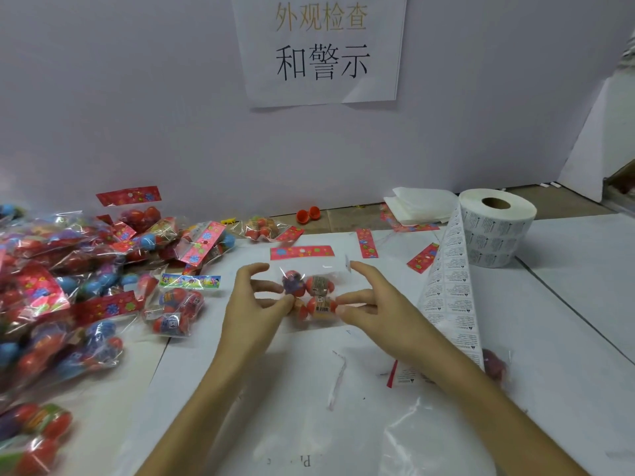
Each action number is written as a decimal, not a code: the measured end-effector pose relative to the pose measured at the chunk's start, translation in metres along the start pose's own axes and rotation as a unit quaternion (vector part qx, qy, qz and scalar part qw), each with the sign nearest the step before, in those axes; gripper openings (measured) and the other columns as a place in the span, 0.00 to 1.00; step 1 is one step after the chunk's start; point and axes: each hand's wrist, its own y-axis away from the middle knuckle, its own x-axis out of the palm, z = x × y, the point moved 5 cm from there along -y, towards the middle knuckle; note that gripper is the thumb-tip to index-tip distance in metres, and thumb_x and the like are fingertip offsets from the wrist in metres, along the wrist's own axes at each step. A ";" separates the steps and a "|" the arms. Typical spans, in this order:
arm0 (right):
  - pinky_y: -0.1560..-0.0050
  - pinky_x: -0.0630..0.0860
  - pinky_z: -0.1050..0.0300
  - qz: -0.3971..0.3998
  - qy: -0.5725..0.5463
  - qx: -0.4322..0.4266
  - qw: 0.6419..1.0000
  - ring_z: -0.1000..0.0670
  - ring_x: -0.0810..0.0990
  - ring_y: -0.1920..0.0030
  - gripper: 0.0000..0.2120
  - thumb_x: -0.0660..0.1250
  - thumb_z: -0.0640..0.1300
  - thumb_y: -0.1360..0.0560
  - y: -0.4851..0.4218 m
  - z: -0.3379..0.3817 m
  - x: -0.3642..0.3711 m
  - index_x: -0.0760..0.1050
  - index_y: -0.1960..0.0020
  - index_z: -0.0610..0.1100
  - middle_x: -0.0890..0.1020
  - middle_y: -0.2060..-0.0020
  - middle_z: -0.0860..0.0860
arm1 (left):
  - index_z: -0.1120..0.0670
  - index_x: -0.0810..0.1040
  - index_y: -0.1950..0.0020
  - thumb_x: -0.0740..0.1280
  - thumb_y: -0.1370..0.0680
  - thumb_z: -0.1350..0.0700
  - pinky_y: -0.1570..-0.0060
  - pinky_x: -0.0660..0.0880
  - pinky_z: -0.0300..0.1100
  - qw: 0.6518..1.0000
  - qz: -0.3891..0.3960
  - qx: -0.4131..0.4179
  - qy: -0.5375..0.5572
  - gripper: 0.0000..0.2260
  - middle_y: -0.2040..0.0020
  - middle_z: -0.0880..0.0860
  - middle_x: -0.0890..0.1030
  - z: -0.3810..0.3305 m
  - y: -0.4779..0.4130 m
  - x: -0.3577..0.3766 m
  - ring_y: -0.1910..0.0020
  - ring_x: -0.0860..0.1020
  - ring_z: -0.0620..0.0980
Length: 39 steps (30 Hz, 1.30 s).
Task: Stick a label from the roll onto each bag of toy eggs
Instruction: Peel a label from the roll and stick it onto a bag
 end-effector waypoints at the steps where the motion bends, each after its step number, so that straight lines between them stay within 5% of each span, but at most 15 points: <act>1: 0.45 0.75 0.62 -0.008 -0.019 -0.002 1.000 0.60 0.81 0.44 0.32 0.70 0.50 0.22 0.000 0.001 -0.002 0.58 0.24 0.63 0.82 0.40 0.59 | 0.46 0.70 0.32 0.76 0.25 0.62 0.55 0.79 0.44 0.999 -0.002 -0.012 0.053 0.27 0.44 0.53 0.82 0.000 -0.001 -0.001 0.50 0.83 0.51; 5: 0.41 0.75 0.58 -0.031 -0.096 -0.030 0.994 0.60 0.82 0.42 0.30 0.72 0.47 0.22 0.001 0.007 -0.010 0.63 0.27 0.64 0.82 0.39 0.58 | 0.54 0.72 0.29 0.77 0.36 0.69 0.48 0.79 0.50 0.957 0.074 -0.095 0.263 0.37 0.39 0.60 0.82 0.001 -0.004 0.000 0.46 0.85 0.58; 9: 0.40 0.74 0.60 -0.033 -0.137 -0.043 0.989 0.60 0.81 0.40 0.30 0.74 0.50 0.26 0.003 0.010 -0.012 0.65 0.30 0.65 0.84 0.41 0.59 | 0.58 0.79 0.32 0.71 0.30 0.69 0.47 0.80 0.42 0.926 0.190 -0.122 0.303 0.26 0.40 0.60 0.85 -0.002 0.004 0.014 0.45 0.86 0.54; 15: 0.40 0.75 0.62 -0.063 -0.172 -0.068 0.981 0.60 0.80 0.39 0.24 0.72 0.40 0.23 0.007 0.019 -0.013 0.72 0.33 0.60 0.84 0.42 0.57 | 0.57 0.77 0.29 0.69 0.23 0.64 0.42 0.77 0.44 0.934 0.164 -0.119 0.293 0.21 0.39 0.57 0.85 -0.001 0.008 0.020 0.39 0.83 0.55; 19: 0.48 0.78 0.60 -0.107 -0.223 -0.070 0.966 0.58 0.83 0.46 0.15 0.71 0.41 0.23 0.008 0.020 -0.021 0.80 0.38 0.51 0.86 0.47 0.55 | 0.52 0.77 0.29 0.73 0.29 0.55 0.46 0.76 0.42 0.926 0.154 -0.125 0.320 0.27 0.39 0.52 0.85 -0.003 0.012 0.020 0.39 0.83 0.50; 26: 0.61 0.73 0.58 0.013 -0.389 0.035 0.920 0.53 0.77 0.65 0.11 0.65 0.45 0.22 0.005 0.015 0.000 0.86 0.47 0.47 0.84 0.57 0.48 | 0.57 0.76 0.32 0.76 0.36 0.58 0.55 0.83 0.39 0.915 0.112 -0.127 0.365 0.32 0.44 0.56 0.87 -0.006 0.015 0.021 0.49 0.87 0.51; 39: 0.61 0.74 0.60 0.041 -0.392 0.058 0.917 0.54 0.77 0.66 0.13 0.63 0.46 0.20 0.005 0.013 0.010 0.86 0.44 0.49 0.83 0.57 0.49 | 0.54 0.79 0.35 0.77 0.34 0.58 0.53 0.83 0.40 0.926 0.117 -0.088 0.348 0.27 0.44 0.56 0.87 -0.007 0.017 0.024 0.48 0.87 0.52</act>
